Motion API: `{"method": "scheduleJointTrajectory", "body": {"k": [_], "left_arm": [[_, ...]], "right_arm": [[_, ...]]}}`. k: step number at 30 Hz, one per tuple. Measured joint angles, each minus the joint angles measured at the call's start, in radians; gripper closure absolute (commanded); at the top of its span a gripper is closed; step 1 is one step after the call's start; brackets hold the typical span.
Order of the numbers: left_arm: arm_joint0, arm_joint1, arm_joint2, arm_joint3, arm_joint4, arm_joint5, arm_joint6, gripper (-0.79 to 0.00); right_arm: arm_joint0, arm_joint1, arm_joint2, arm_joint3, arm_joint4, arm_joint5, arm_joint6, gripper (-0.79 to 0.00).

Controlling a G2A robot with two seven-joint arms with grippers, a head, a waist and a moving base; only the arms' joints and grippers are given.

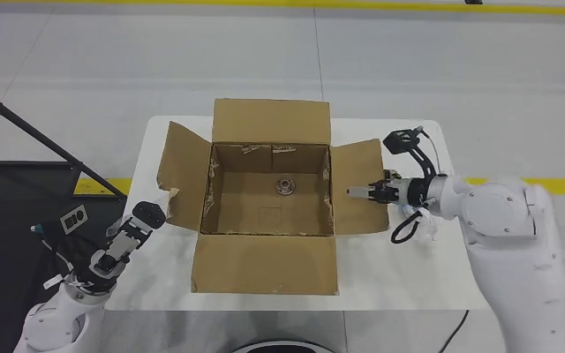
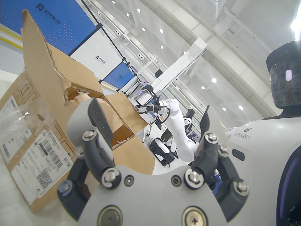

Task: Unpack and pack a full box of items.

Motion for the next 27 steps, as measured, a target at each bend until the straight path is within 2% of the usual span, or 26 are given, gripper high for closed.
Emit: {"method": "scheduleJointTrajectory", "body": {"k": [3, 7, 12, 20, 27], "left_arm": [[0.000, 0.000, 0.000, 0.000, 0.000, 0.000, 0.000, -0.785], [0.000, 0.000, 0.000, 0.000, 0.000, 0.000, 0.000, -0.785], [0.001, 0.000, -0.015, -0.010, 0.019, 0.016, 0.051, -0.785], [0.034, 0.004, -0.085, 0.020, -0.021, -0.013, 0.118, -0.785], [0.060, 0.008, -0.131, 0.046, -0.069, -0.032, 0.131, -0.785]], "right_arm": [[-0.014, 0.009, 0.030, -0.105, -0.084, 0.073, 0.008, -0.785], [-0.009, 0.012, 0.017, -0.236, -0.122, 0.094, 0.010, -0.785], [0.076, 0.001, -0.125, -0.293, -0.195, 0.104, 0.015, -0.785], [0.333, -0.063, -0.452, -0.140, -0.270, 0.157, -0.020, -0.785], [0.527, -0.155, -0.714, 0.061, -0.267, 0.169, -0.084, -0.785]]}}
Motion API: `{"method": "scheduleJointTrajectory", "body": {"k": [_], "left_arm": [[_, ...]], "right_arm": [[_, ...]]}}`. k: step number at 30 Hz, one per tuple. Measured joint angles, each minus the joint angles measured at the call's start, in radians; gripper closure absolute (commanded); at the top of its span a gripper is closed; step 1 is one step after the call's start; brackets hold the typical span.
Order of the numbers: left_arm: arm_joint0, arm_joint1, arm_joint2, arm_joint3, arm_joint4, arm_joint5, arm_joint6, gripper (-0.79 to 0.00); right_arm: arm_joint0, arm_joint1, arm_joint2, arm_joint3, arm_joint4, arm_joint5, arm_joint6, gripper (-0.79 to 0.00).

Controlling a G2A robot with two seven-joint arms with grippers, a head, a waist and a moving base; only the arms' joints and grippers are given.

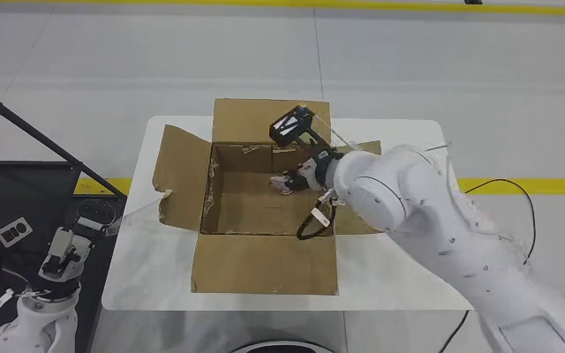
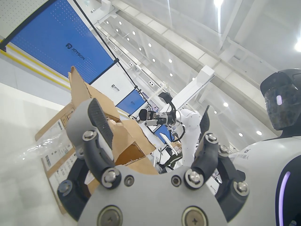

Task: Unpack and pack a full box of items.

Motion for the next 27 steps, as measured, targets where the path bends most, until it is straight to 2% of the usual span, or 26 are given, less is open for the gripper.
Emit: {"method": "scheduleJointTrajectory", "body": {"k": [10, 11, 12, 14, 15, 19, 27], "left_arm": [[-0.003, 0.001, 0.016, -0.001, 0.006, 0.008, -0.001, -0.785], [-0.003, 0.001, 0.016, -0.001, 0.006, 0.008, -0.001, -0.785], [-0.003, 0.001, 0.016, -0.001, 0.006, 0.007, -0.001, -0.785], [-0.003, 0.001, 0.016, -0.001, 0.006, 0.007, -0.001, -0.785], [-0.003, 0.001, 0.016, -0.001, 0.006, 0.007, -0.001, -0.785], [-0.003, 0.001, 0.016, -0.001, 0.006, 0.007, -0.001, -0.785], [-0.003, 0.001, 0.016, -0.001, 0.006, 0.007, -0.001, -0.785]], "right_arm": [[0.113, -0.144, -0.247, 0.301, 0.059, -0.017, -0.054, -0.782], [0.117, -0.156, -0.263, 0.327, 0.052, -0.010, -0.058, -0.776], [0.120, -0.171, -0.281, 0.358, 0.048, 0.000, -0.064, -0.723], [0.121, -0.192, -0.297, 0.404, 0.057, 0.009, -0.072, -0.668], [0.122, -0.205, -0.306, 0.436, 0.060, 0.015, -0.074, -0.668], [0.129, -0.242, -0.320, 0.542, 0.064, 0.027, -0.090, -0.585], [0.139, -0.298, -0.325, 0.715, 0.066, 0.009, -0.114, -0.536]]}}
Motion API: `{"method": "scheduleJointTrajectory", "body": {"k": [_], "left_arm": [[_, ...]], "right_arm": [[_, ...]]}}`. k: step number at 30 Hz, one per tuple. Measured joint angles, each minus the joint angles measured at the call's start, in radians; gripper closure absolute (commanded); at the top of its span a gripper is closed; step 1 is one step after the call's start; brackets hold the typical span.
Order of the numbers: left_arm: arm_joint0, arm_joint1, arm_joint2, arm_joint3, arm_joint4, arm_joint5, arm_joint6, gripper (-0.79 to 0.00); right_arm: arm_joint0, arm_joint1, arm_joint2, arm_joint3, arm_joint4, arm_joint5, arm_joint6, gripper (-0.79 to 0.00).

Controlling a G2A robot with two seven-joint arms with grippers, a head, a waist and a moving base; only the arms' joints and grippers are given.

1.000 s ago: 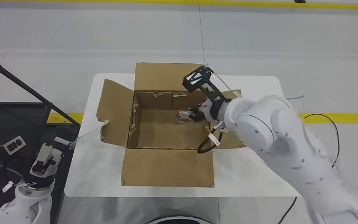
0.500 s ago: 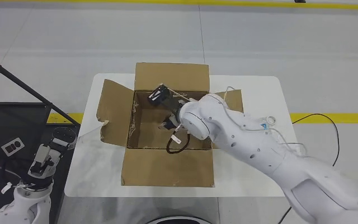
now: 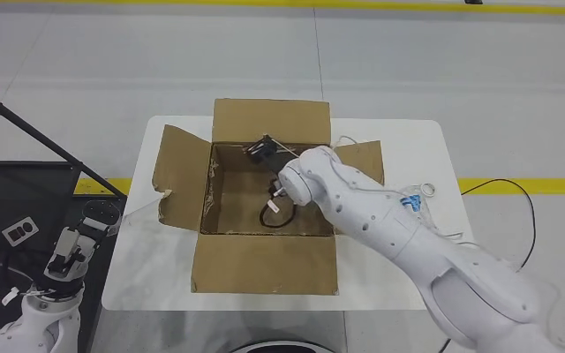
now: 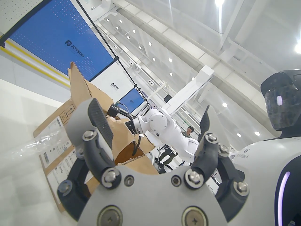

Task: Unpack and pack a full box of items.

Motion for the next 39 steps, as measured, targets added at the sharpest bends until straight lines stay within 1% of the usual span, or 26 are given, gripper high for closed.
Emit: {"method": "scheduleJointTrajectory", "body": {"k": [3, 5, 6, 18, 28, 32, 35, 39], "left_arm": [[0.000, 0.000, 0.000, 0.000, 0.000, 0.000, 0.000, -0.785], [0.000, 0.000, 0.000, 0.000, 0.000, 0.000, 0.000, -0.785], [0.000, 0.000, 0.000, 0.000, 0.000, 0.000, 0.000, -0.785], [0.000, 0.000, 0.000, 0.000, 0.000, 0.000, 0.000, -0.785], [0.000, 0.000, 0.000, 0.000, 0.000, 0.000, 0.000, -0.785], [0.000, 0.000, 0.000, 0.000, 0.000, 0.000, 0.000, -0.785], [0.000, 0.000, 0.000, 0.000, 0.000, 0.000, 0.000, -0.785], [0.000, 0.000, 0.000, 0.000, 0.000, 0.000, 0.000, -0.785]], "right_arm": [[0.001, -0.020, -0.004, 0.047, -0.002, -0.008, -0.007, -0.489], [0.002, -0.032, -0.006, 0.074, -0.007, -0.008, -0.011, -0.388], [0.001, -0.040, -0.008, 0.091, -0.009, -0.008, -0.013, -0.376], [0.001, -0.101, 0.002, 0.227, -0.027, -0.020, -0.036, -0.382], [-0.005, -0.138, 0.018, 0.296, -0.045, -0.041, -0.070, -0.376], [-0.019, -0.147, 0.032, 0.297, -0.056, 0.017, -0.098, -0.391], [-0.034, -0.151, 0.042, 0.293, -0.073, 0.059, -0.114, -0.388], [-0.056, -0.151, 0.060, 0.271, -0.105, 0.145, -0.139, -0.385]]}}
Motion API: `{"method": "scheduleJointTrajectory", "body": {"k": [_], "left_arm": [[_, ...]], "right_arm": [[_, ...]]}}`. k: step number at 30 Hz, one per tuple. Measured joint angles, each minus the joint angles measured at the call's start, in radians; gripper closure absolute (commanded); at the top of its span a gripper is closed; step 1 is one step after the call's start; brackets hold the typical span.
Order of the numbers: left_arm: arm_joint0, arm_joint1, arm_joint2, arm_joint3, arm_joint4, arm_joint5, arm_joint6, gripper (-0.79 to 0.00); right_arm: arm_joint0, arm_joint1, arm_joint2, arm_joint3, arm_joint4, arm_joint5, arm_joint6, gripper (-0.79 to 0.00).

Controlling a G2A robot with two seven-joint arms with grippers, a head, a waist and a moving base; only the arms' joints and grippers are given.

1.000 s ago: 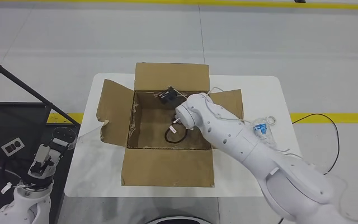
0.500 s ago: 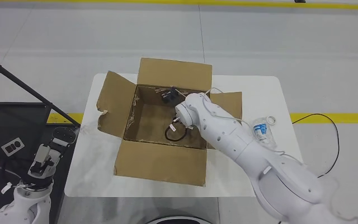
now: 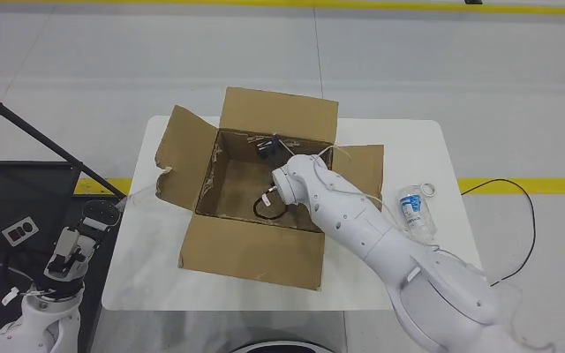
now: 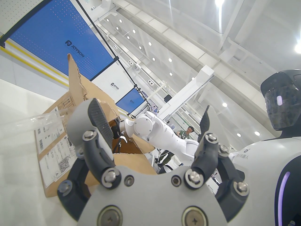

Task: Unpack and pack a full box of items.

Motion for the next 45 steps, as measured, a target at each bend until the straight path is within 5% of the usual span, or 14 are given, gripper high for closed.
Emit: {"method": "scheduleJointTrajectory", "body": {"k": [17, 30, 36, 38, 42, 45], "left_arm": [[-0.004, 0.005, 0.015, -0.005, 0.071, 0.068, -0.033, -0.785], [-0.044, 0.050, 0.067, 0.055, 0.066, 0.278, -0.425, -0.785], [-0.079, 0.060, 0.108, 0.072, 0.121, 0.319, -0.460, -0.785], [-0.085, 0.061, 0.118, 0.073, 0.127, 0.330, -0.450, -0.714], [-0.093, 0.064, 0.138, 0.074, 0.141, 0.356, -0.433, -0.425], [-0.098, 0.067, 0.149, 0.077, 0.155, 0.365, -0.422, -0.339]], "right_arm": [[-0.100, 0.045, 0.119, -0.174, -0.111, 0.105, 0.001, -0.391], [-0.211, 0.094, 0.226, -0.338, -0.235, 0.114, 0.016, -0.388], [-0.249, 0.103, 0.261, -0.379, -0.272, 0.104, 0.025, -0.382], [-0.258, 0.104, 0.270, -0.387, -0.280, 0.099, 0.029, -0.382], [-0.276, 0.106, 0.291, -0.397, -0.292, 0.082, 0.034, -0.382], [-0.285, 0.106, 0.303, -0.402, -0.301, 0.073, 0.035, -0.379]]}}
